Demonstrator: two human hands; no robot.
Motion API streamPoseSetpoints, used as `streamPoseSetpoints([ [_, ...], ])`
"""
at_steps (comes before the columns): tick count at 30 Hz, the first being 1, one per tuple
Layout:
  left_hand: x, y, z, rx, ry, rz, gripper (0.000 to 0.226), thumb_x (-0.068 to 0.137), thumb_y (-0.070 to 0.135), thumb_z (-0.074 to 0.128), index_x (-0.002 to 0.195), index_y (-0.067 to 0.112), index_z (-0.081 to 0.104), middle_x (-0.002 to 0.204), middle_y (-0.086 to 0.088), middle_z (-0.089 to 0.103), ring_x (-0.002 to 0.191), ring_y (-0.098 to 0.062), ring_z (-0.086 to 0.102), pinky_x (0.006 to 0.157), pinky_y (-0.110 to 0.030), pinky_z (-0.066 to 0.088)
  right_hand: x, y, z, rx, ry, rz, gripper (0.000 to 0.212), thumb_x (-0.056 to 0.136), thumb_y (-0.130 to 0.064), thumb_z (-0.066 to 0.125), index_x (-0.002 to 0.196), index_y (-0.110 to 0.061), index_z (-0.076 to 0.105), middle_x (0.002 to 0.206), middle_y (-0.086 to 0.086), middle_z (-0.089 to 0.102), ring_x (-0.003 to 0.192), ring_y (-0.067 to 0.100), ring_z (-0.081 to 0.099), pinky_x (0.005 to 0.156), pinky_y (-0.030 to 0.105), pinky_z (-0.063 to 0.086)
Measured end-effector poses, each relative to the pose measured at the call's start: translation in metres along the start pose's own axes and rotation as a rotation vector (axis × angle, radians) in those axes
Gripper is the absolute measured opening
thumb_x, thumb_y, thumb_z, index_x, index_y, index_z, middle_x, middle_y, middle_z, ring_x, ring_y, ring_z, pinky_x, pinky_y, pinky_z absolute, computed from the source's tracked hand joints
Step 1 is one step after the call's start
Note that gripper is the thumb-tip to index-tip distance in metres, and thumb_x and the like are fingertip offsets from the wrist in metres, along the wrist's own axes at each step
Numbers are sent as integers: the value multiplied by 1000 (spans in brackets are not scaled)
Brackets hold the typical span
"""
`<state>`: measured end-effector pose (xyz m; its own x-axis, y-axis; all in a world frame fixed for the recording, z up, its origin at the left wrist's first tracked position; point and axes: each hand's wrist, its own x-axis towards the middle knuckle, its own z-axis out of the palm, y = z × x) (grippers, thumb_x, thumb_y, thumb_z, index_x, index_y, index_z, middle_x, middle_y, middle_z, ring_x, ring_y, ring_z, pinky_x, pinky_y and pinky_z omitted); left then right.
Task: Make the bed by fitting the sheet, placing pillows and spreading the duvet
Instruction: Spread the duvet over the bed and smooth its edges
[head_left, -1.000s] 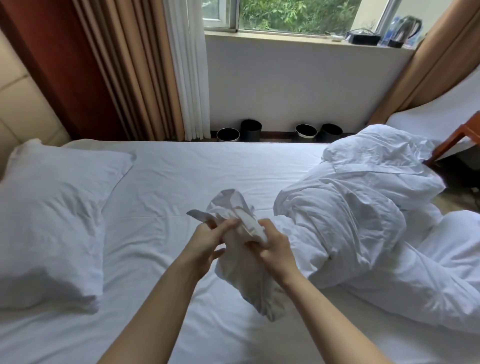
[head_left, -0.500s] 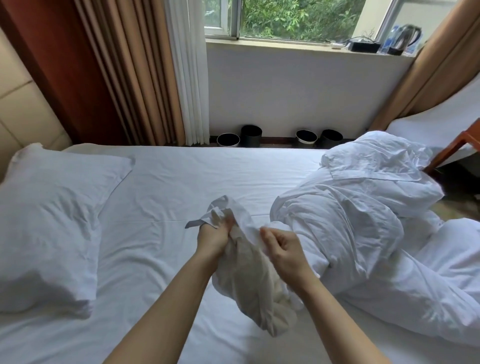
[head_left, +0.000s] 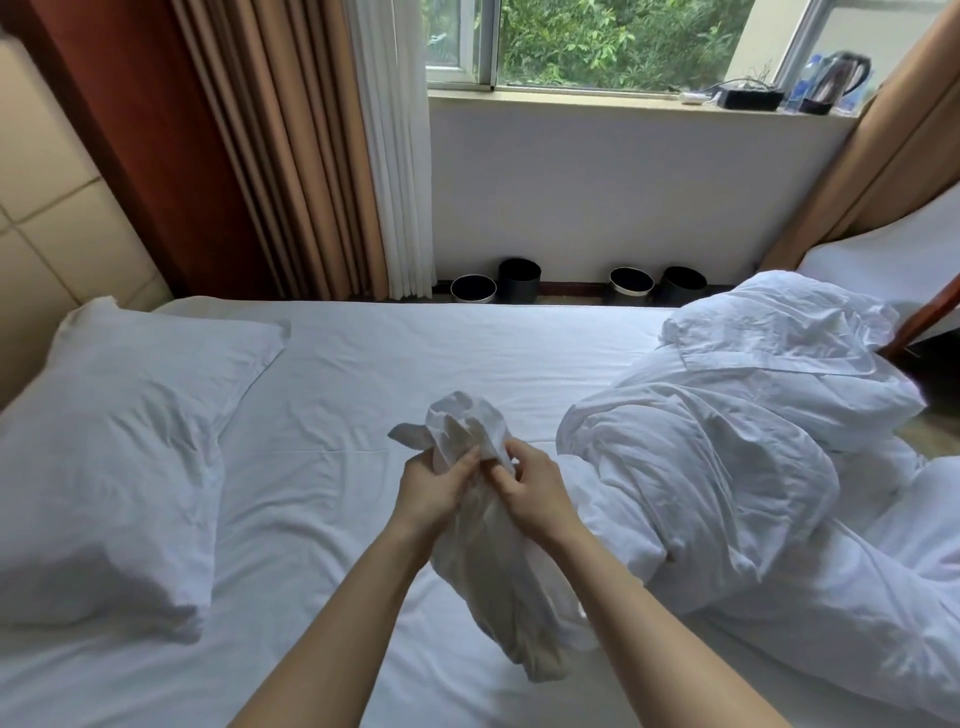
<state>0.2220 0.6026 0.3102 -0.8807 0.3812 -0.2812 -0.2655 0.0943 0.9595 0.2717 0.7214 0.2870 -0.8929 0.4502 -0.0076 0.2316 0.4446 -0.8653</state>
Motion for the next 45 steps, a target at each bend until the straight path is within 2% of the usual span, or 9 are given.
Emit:
streamPoseSetpoints([
  [10, -4, -12, -45, 283, -5, 170, 35, 97, 30, 48, 77, 8, 65, 73, -4, 67, 72, -17, 63, 66, -27, 48, 36, -17, 29, 125, 35, 200, 6, 81, -18, 59, 83, -17, 54, 75, 5, 60, 77, 25, 59, 75, 35, 48],
  [15, 12, -14, -41, 377, 102, 199, 28, 99, 25, 43, 104, 8, 65, 99, -5, 68, 94, -18, 62, 81, -26, 48, 21, -25, 35, 210, -151, 74, 17, 79, -23, 66, 91, -17, 55, 63, 2, 61, 56, 11, 55, 58, 24, 44],
  [20, 28, -17, -36, -106, 217, -76, 39, 76, 39, 70, 101, 9, 67, 96, -8, 73, 92, -22, 69, 87, -38, 54, 15, -17, 33, 301, -234, 45, 11, 89, -20, 62, 91, -11, 55, 57, 0, 53, 50, 9, 44, 49, 19, 35],
  [23, 35, -19, -29, -68, 173, -206, 28, 79, 30, 70, 92, 6, 70, 88, -11, 73, 84, -25, 70, 81, -37, 55, 9, -13, 32, 357, -289, 26, 14, 92, -21, 60, 81, -14, 53, 59, 1, 53, 53, 7, 44, 50, 18, 34],
  [29, 42, -22, -36, 131, 211, -111, 13, 84, 24, 66, 84, 11, 68, 85, -8, 72, 86, -24, 68, 85, -40, 54, 19, -3, -5, 27, -140, -62, 27, 87, -21, 63, 66, -25, 48, 70, -11, 47, 63, 5, 46, 61, 19, 35],
  [31, 39, -20, -36, 140, 121, -39, 15, 85, 24, 66, 93, 12, 70, 85, -5, 73, 84, -21, 69, 78, -35, 55, 24, -8, -11, -122, -62, -151, 17, 84, -19, 65, 82, -27, 50, 90, -11, 47, 74, 2, 50, 70, 18, 38],
  [34, 34, -13, -30, 185, 0, 64, 12, 87, 24, 65, 95, 17, 71, 79, 2, 73, 74, -11, 69, 65, -23, 51, 37, -24, -7, -349, -83, -319, 41, 84, -31, 65, 121, -23, 49, 118, -6, 48, 99, 9, 49, 81, 25, 43],
  [41, 40, -13, -41, 306, -76, 149, 65, 70, 60, 61, 80, -4, 61, 64, -15, 58, 59, -20, 55, 58, -38, 46, 66, -35, -12, -640, -35, -386, 18, 97, -25, 42, 95, -12, 55, 95, 4, 55, 93, 25, 51, 65, 32, 36],
  [45, 49, -11, -39, 363, -47, 137, 61, 75, 55, 62, 70, -5, 57, 59, -18, 57, 57, -18, 55, 61, -47, 48, 73, -36, -17, -501, -5, -333, 16, 100, -21, 36, 92, -9, 43, 77, 8, 53, 73, 35, 50, 64, 39, 36],
])
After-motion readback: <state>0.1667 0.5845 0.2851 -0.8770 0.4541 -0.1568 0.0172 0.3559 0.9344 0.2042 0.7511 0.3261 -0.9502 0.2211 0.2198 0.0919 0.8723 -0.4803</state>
